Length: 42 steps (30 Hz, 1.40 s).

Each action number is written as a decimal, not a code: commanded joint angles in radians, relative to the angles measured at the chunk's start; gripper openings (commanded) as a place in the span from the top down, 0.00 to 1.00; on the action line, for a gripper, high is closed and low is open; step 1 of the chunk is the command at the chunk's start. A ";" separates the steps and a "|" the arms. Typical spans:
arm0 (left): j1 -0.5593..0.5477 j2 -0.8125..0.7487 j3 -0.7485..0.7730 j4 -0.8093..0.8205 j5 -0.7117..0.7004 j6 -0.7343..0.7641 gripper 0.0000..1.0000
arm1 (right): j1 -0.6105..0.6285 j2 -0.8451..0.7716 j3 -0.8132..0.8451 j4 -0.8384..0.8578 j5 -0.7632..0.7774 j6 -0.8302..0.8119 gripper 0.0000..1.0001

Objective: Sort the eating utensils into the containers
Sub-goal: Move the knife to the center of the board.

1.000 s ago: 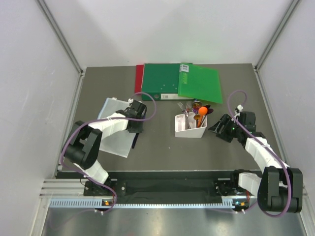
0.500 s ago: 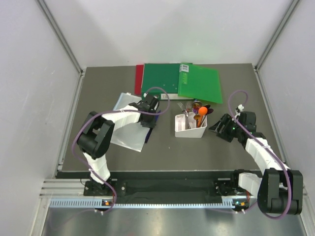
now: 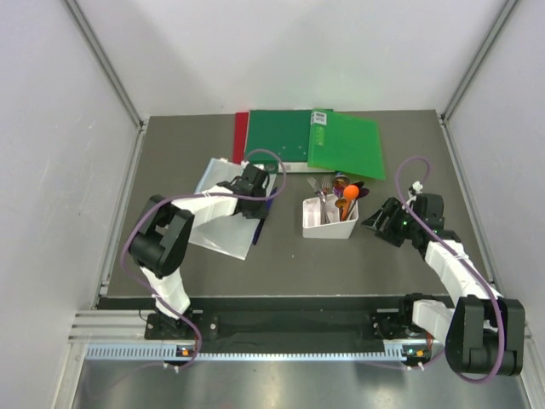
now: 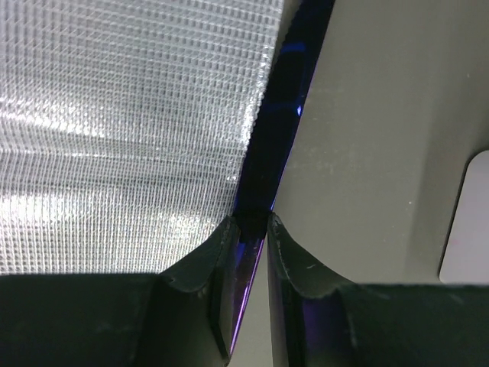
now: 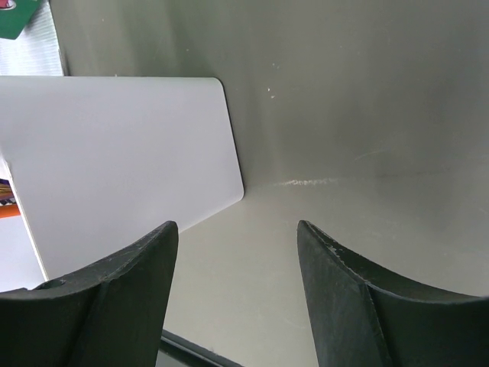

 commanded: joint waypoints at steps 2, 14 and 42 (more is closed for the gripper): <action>0.103 0.010 -0.179 -0.077 -0.101 -0.042 1.00 | -0.006 -0.003 0.001 0.017 0.000 -0.005 0.36; 0.211 -0.027 -0.203 -0.074 -0.095 -0.022 1.00 | -0.006 0.000 -0.004 0.017 -0.003 -0.016 0.36; -0.033 -0.080 -0.174 -0.183 -0.053 0.005 0.66 | -0.006 0.020 -0.010 0.046 -0.019 -0.014 0.36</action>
